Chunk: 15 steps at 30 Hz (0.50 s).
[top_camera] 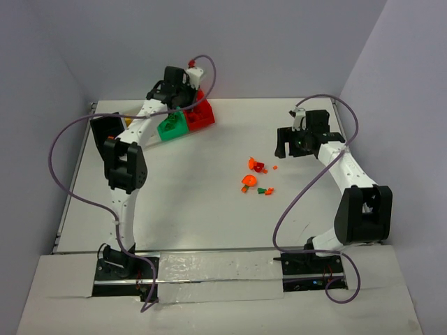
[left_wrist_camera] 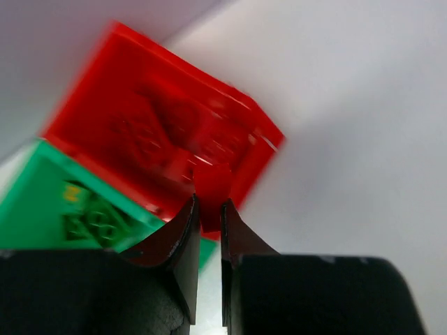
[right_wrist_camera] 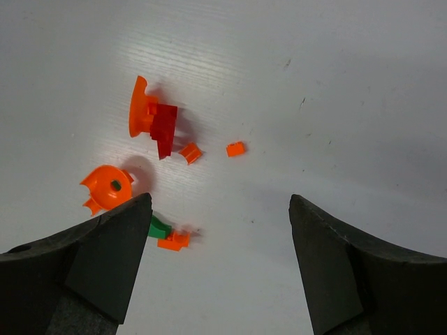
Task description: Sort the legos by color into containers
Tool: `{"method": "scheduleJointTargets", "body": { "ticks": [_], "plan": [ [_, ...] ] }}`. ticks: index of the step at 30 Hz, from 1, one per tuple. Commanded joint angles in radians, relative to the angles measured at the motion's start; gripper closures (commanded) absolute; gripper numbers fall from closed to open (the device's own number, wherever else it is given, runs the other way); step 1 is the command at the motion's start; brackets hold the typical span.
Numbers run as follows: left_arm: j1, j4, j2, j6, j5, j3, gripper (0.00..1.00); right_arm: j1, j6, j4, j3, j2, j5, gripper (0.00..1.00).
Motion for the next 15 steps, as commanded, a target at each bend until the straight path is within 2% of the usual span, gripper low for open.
{"method": "scheduleJointTargets", "body": {
  "ticks": [1, 6, 11, 15],
  "plan": [
    [0.029, 0.065, 0.087, -0.058, -0.04, 0.042, 0.99, -0.008, -0.009, 0.001, -0.011, -0.001, -0.012, 0.14],
    [0.046, 0.137, 0.136, -0.076, -0.003, 0.067, 0.89, -0.008, -0.003, 0.002, -0.013, 0.009, -0.029, 0.15],
    [0.05, 0.194, 0.145, -0.084, 0.023, 0.07, 0.86, -0.006, 0.01, 0.003, -0.006, 0.023, -0.05, 0.16],
    [0.05, 0.195, 0.161, -0.085, 0.02, 0.091, 0.58, -0.007, 0.018, -0.001, 0.002, 0.03, -0.063, 0.16]
  ]
}}
